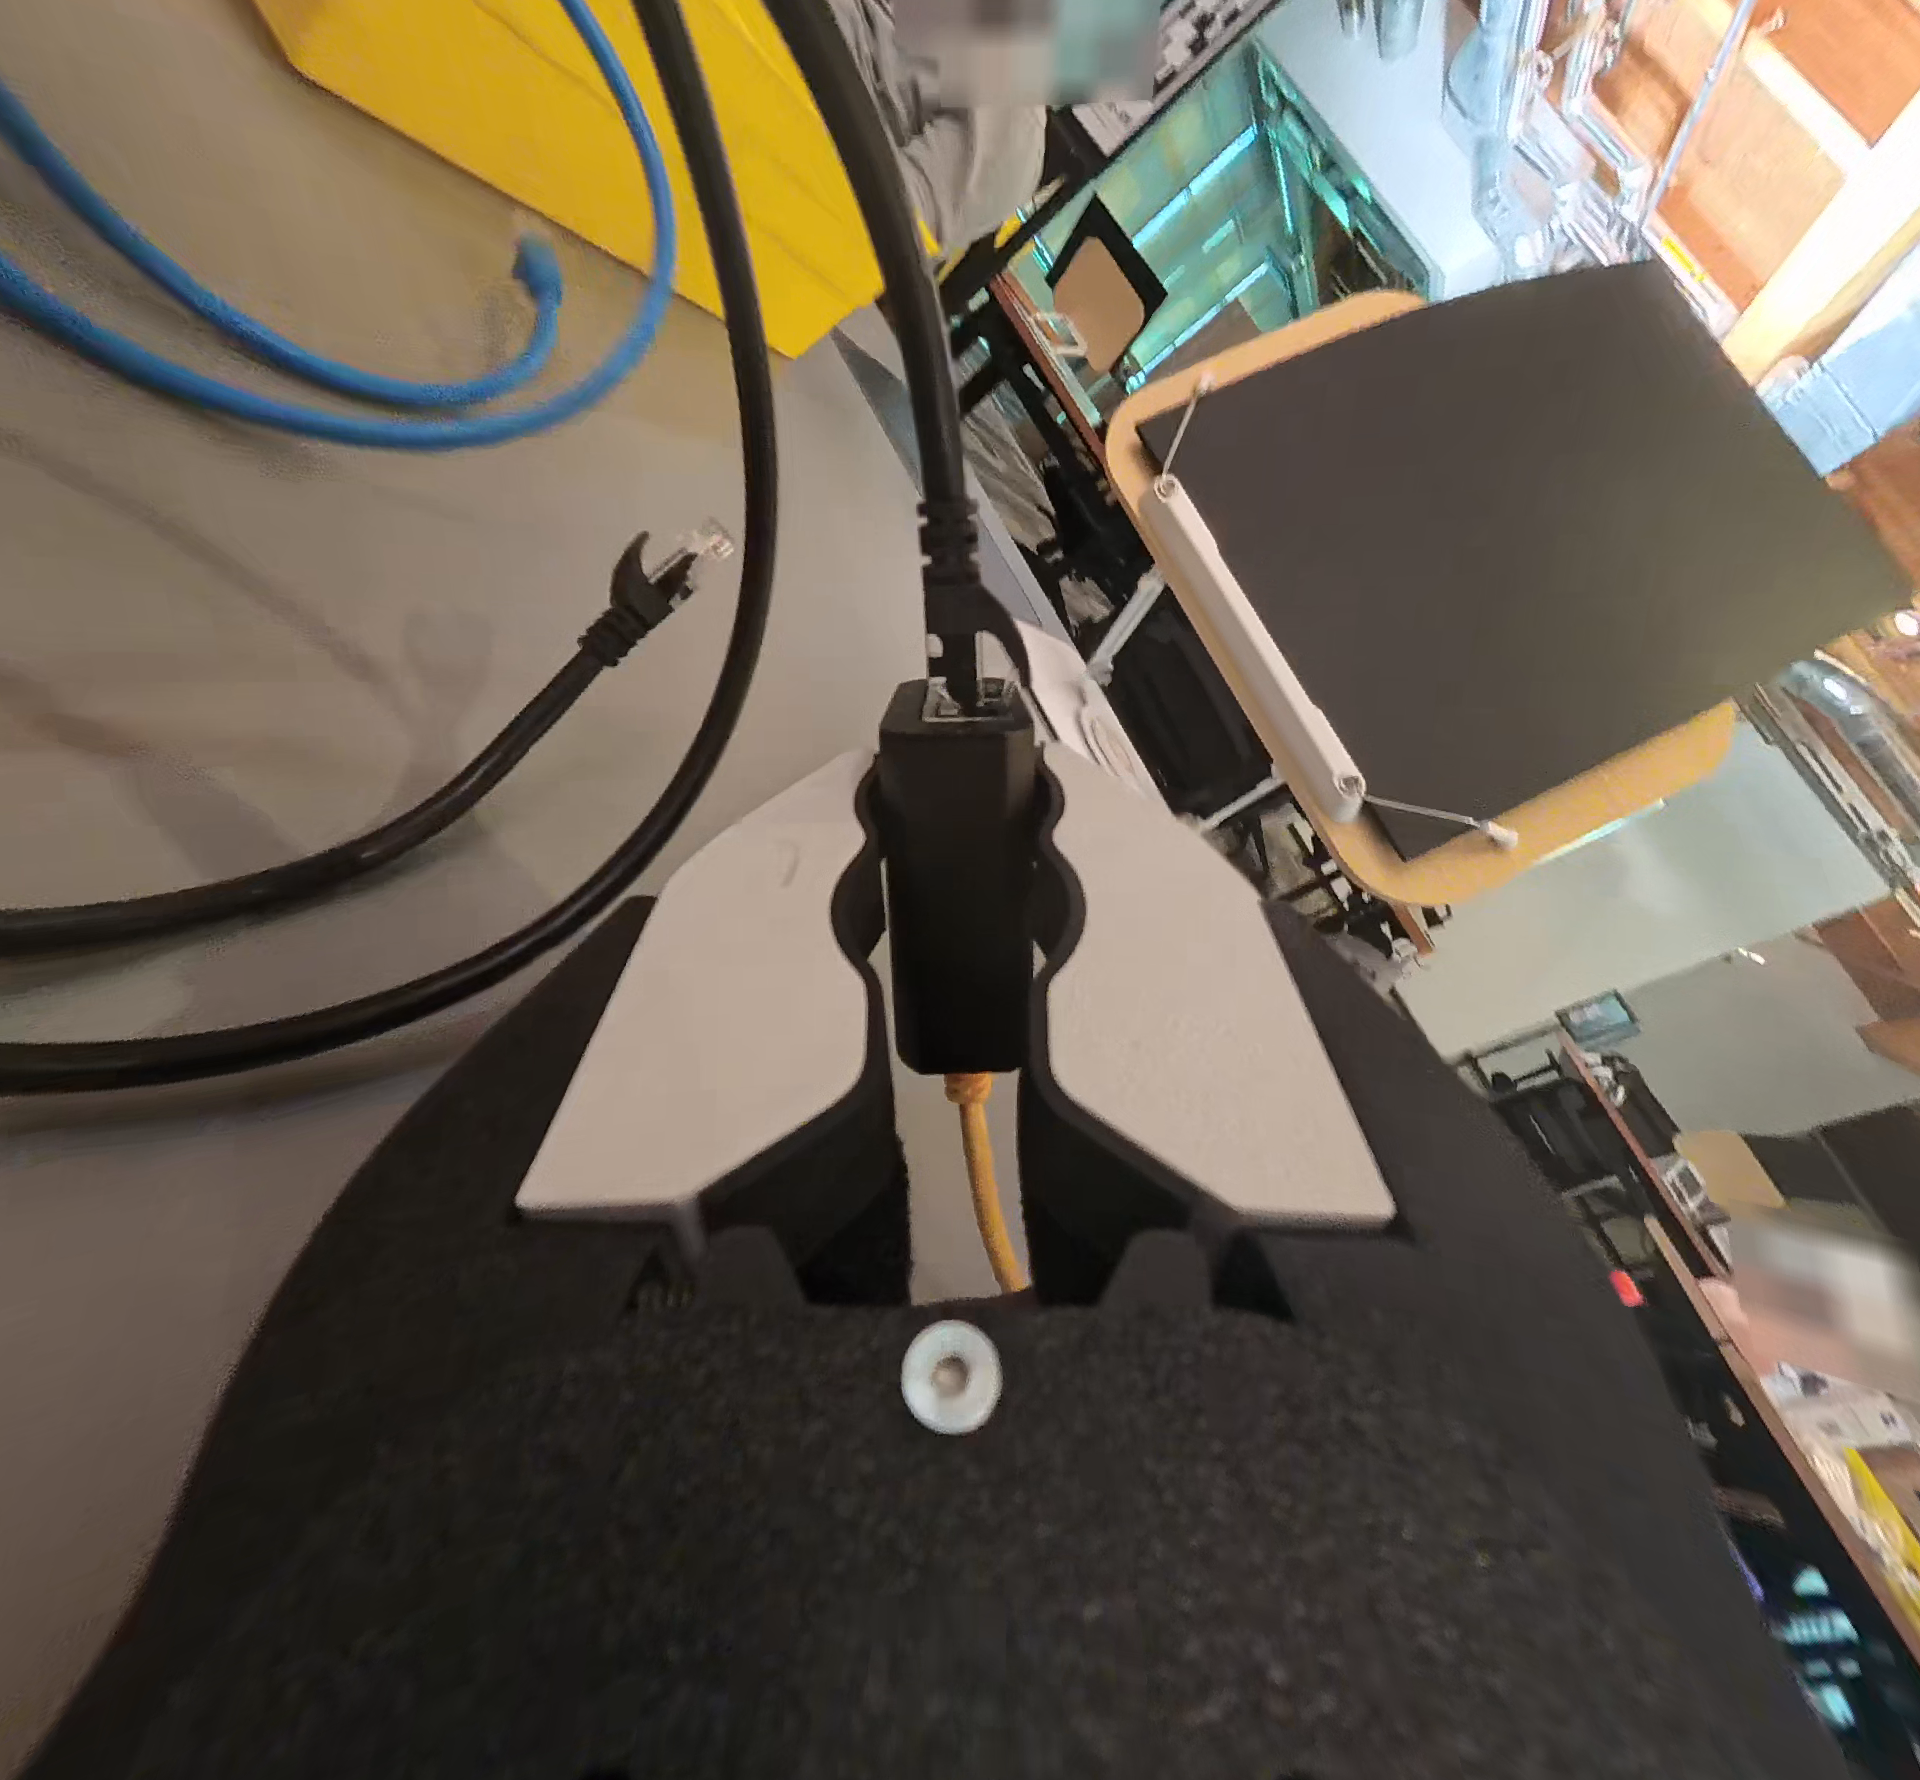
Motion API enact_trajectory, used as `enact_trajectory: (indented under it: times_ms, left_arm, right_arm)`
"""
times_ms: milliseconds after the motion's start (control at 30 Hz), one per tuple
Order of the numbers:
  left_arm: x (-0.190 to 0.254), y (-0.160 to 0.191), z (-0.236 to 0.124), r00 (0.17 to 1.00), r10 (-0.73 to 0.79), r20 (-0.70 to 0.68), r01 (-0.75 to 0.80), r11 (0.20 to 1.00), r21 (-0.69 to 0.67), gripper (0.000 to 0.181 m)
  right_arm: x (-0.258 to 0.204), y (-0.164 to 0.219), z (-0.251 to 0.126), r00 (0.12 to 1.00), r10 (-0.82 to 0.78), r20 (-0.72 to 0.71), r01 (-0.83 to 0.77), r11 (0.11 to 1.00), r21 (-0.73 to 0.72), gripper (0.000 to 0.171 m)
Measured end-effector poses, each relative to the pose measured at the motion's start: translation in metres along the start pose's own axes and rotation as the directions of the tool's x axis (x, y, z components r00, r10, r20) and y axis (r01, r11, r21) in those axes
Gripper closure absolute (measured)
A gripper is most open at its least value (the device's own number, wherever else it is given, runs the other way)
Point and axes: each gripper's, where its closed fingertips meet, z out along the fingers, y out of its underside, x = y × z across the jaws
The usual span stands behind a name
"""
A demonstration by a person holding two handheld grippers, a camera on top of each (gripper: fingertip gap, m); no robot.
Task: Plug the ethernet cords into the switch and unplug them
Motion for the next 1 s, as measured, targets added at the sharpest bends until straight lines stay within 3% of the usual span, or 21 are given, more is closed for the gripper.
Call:
enact_trajectory:
  times_ms: [200, 433, 833, 1000]
  left_arm:
    - [0.02, -0.059, 0.022, 0.971, 0.235, 0.041, -0.238, 0.967, 0.09, 0.176]
    - [0.046, -0.081, 0.033, 0.934, 0.352, 0.064, -0.358, 0.918, 0.169, 0.176]
    - [0.052, -0.084, 0.037, 0.934, 0.35, 0.067, -0.357, 0.919, 0.166, 0.176]
    - [0.063, -0.095, 0.032, 0.976, 0.145, -0.159, -0.088, 0.944, 0.319, 0.176]
  right_arm:
    - [-0.011, -0.01, 0.0, 0.99, -0.14, -0.024, 0.14, 0.99, 0.0, 0.147]
    - [-0.02, -0.02, 0.0, 0.963, -0.264, -0.046, 0.265, 0.964, 0.009, 0.147]
    - [-0.024, -0.019, 0.001, 0.962, -0.272, -0.029, 0.272, 0.962, 0.007, 0.147]
    - [-0.023, -0.02, -0.001, 0.974, -0.226, -0.016, 0.227, 0.974, 0.03, 0.147]
